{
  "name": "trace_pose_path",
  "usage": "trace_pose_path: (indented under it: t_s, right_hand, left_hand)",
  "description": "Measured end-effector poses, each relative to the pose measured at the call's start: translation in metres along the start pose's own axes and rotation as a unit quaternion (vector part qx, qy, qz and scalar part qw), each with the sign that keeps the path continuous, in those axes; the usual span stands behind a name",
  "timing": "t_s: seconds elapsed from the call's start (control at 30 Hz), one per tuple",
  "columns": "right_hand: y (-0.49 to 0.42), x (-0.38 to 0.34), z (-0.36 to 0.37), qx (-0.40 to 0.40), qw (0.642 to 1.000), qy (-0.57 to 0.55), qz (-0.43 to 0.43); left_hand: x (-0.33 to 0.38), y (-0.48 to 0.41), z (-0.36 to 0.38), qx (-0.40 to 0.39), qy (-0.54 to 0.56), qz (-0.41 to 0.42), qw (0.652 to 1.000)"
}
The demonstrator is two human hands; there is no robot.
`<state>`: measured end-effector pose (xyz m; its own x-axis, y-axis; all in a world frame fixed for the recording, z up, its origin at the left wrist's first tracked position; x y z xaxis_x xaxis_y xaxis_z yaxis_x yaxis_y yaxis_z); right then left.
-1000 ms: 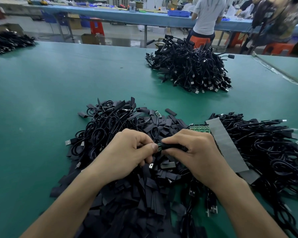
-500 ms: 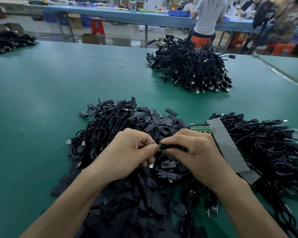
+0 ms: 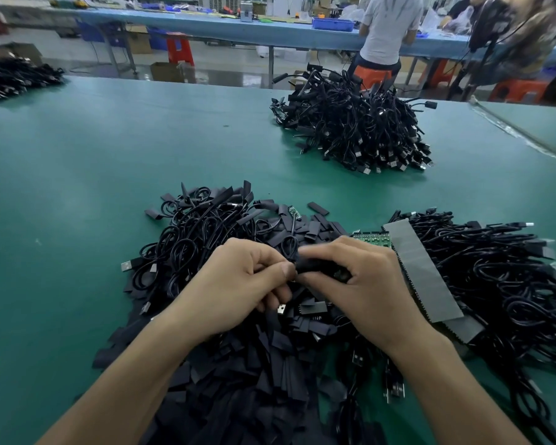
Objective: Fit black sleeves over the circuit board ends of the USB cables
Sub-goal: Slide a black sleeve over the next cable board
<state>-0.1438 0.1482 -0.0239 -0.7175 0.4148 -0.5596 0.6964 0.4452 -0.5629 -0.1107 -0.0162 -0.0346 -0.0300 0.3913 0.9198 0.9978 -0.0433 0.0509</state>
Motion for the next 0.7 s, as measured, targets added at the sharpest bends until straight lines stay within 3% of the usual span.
trace_pose_path:
  t_s: [0.2,0.43,0.7]
  right_hand:
    - [0.001,0.006,-0.007,0.111,0.982,-0.09,0.12]
    - [0.001,-0.01,0.003,0.116,0.99,-0.006,0.08]
    - [0.004,0.001,0.006,0.125,0.964,-0.149,0.183]
  left_hand:
    - [-0.005,-0.003,-0.006,0.037,0.086,-0.022,0.995]
    - [-0.009,-0.005,-0.007,0.05,0.105,-0.026,0.993]
    - [-0.009,-0.005,-0.003,0.026,0.098,-0.022,0.995]
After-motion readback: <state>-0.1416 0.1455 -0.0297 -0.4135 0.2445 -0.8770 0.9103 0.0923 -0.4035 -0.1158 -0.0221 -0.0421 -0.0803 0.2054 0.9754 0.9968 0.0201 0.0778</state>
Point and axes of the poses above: each hand's wrist, its own y-axis away from the middle knuckle, its own z-axis out of the palm, x = y × z, the point moved 5 cm from there along -y, towards the middle knuckle, and after that the axes turned 1 degree about -z, right-handed, at the moved point
